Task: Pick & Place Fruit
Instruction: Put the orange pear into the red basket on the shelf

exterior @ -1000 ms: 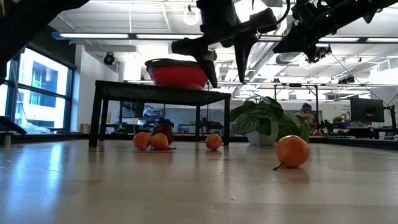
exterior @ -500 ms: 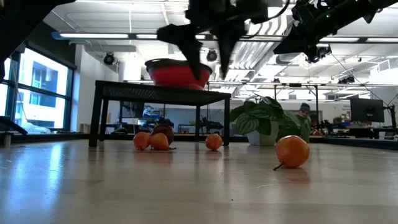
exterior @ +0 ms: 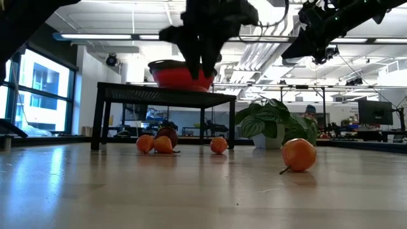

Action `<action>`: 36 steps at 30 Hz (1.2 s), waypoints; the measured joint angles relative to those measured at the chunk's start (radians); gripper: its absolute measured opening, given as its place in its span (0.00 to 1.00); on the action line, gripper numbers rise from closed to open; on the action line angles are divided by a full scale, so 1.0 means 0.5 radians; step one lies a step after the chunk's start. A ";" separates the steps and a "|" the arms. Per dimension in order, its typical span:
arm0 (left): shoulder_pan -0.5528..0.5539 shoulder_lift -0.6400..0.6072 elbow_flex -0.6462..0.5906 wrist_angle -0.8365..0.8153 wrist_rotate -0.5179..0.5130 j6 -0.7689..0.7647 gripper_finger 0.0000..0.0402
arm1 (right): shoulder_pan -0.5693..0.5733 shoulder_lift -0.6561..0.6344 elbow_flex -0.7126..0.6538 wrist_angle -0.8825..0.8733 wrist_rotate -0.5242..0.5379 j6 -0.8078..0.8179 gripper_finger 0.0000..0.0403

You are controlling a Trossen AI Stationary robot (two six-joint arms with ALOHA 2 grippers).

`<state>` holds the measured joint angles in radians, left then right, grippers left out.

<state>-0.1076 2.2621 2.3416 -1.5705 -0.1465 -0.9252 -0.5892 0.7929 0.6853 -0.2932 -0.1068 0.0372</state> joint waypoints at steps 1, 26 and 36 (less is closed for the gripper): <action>-0.014 -0.017 0.002 -0.001 -0.003 -0.029 0.30 | -0.001 0.001 0.000 -0.005 0.000 -0.013 0.01; 0.019 -0.109 0.002 0.283 -0.260 -0.021 0.00 | -0.001 0.000 0.000 -0.005 -0.001 -0.009 0.01; 0.027 -0.109 0.002 0.386 -0.244 0.357 0.00 | 0.000 0.000 0.000 -0.004 0.006 0.006 0.01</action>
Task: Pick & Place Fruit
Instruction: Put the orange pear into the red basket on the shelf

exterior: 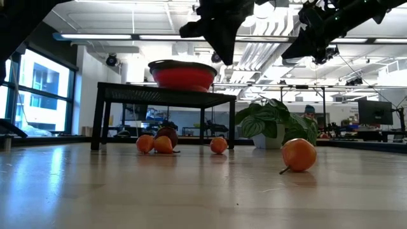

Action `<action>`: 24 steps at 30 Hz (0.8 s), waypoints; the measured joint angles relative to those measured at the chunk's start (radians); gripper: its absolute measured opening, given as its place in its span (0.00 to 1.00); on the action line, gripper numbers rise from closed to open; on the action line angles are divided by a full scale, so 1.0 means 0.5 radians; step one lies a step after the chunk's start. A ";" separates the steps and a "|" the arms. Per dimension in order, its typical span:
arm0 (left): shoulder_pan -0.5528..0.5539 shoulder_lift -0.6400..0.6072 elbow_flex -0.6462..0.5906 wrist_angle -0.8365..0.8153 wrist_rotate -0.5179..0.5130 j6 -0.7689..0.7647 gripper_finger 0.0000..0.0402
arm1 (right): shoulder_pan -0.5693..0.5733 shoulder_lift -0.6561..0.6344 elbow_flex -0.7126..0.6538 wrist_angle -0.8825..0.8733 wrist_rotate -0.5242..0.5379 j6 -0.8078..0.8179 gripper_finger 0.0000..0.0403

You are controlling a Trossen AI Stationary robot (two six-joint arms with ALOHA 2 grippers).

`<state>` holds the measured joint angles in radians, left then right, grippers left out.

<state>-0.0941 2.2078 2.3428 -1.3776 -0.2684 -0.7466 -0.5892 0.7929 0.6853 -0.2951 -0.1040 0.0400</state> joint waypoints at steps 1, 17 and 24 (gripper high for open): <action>-0.009 0.000 0.000 -0.010 -0.002 0.001 0.00 | 0.000 0.000 0.000 0.000 0.000 0.024 0.01; -0.022 -0.033 -0.002 -0.342 -0.180 -0.071 0.00 | 0.000 0.000 0.000 0.021 -0.005 0.137 0.01; -0.021 -0.033 -0.002 -0.084 -0.144 0.034 0.00 | 0.000 0.001 0.000 0.015 -0.005 0.074 0.01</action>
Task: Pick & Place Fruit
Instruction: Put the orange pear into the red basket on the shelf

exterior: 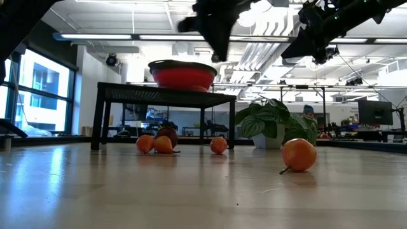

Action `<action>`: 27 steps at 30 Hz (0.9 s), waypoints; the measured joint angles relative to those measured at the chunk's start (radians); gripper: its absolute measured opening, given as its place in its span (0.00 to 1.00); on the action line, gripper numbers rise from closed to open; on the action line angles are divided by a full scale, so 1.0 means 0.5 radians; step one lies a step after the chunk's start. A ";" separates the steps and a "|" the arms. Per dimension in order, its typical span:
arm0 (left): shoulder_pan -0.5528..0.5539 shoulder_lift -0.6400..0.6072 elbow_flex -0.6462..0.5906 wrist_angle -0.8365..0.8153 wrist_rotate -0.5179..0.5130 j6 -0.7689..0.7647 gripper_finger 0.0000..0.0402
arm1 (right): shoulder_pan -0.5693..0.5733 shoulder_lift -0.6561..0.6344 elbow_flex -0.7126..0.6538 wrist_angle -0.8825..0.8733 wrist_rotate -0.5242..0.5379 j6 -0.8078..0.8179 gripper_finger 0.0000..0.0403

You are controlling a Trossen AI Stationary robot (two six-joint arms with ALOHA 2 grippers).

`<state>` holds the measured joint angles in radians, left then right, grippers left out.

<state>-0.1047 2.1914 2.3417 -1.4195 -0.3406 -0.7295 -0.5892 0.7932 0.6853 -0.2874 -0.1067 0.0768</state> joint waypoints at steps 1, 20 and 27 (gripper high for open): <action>0.007 0.000 0.000 0.070 0.029 0.070 0.00 | 0.000 -0.001 0.000 0.001 -0.001 -0.001 0.01; 0.227 0.002 0.001 0.412 0.400 0.181 0.00 | 0.000 -0.014 0.000 -0.301 -0.009 -0.098 0.01; 0.237 0.002 0.001 0.295 0.386 -0.182 0.04 | 0.000 -0.014 0.000 -0.302 -0.005 -0.111 0.01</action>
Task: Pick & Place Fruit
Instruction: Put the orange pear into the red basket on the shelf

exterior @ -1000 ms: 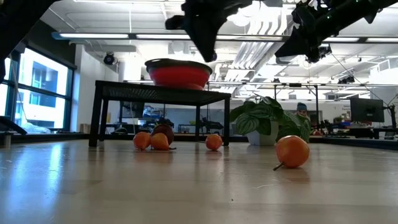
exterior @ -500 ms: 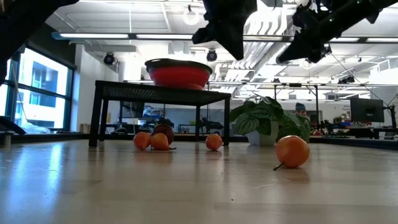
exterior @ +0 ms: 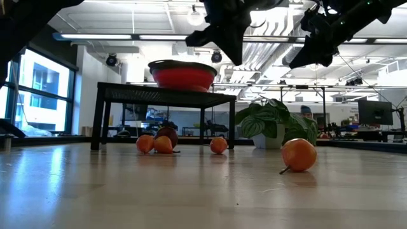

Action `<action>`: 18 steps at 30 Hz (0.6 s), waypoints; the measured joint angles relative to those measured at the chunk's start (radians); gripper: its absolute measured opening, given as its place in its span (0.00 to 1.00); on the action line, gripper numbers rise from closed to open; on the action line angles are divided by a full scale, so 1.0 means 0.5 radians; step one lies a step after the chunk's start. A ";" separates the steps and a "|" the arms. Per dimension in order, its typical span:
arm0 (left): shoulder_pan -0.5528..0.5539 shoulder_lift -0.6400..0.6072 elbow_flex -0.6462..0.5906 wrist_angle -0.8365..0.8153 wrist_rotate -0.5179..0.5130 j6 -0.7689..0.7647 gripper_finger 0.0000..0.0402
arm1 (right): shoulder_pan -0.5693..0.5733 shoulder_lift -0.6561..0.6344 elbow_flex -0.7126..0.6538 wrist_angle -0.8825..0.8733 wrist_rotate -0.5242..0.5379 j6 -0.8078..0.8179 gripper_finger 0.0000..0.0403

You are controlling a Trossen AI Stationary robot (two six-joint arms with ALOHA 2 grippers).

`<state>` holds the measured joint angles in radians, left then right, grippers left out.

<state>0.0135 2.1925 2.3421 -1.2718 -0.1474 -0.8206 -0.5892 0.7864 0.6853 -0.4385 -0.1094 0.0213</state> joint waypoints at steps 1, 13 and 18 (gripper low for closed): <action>0.000 0.000 0.000 -0.023 0.000 -0.035 0.05 | 0.000 0.000 0.000 0.000 0.005 0.000 0.01; -0.001 0.063 0.000 -0.084 -0.041 -0.124 0.44 | 0.000 0.000 0.000 0.012 0.006 0.006 0.01; -0.001 0.110 0.001 -0.103 -0.037 -0.321 0.55 | 0.000 0.002 0.000 0.018 0.005 0.015 0.01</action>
<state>0.0132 2.2475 2.3424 -1.3232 -0.1661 -0.9810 -0.5892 0.7872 0.6853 -0.4294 -0.1067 0.0288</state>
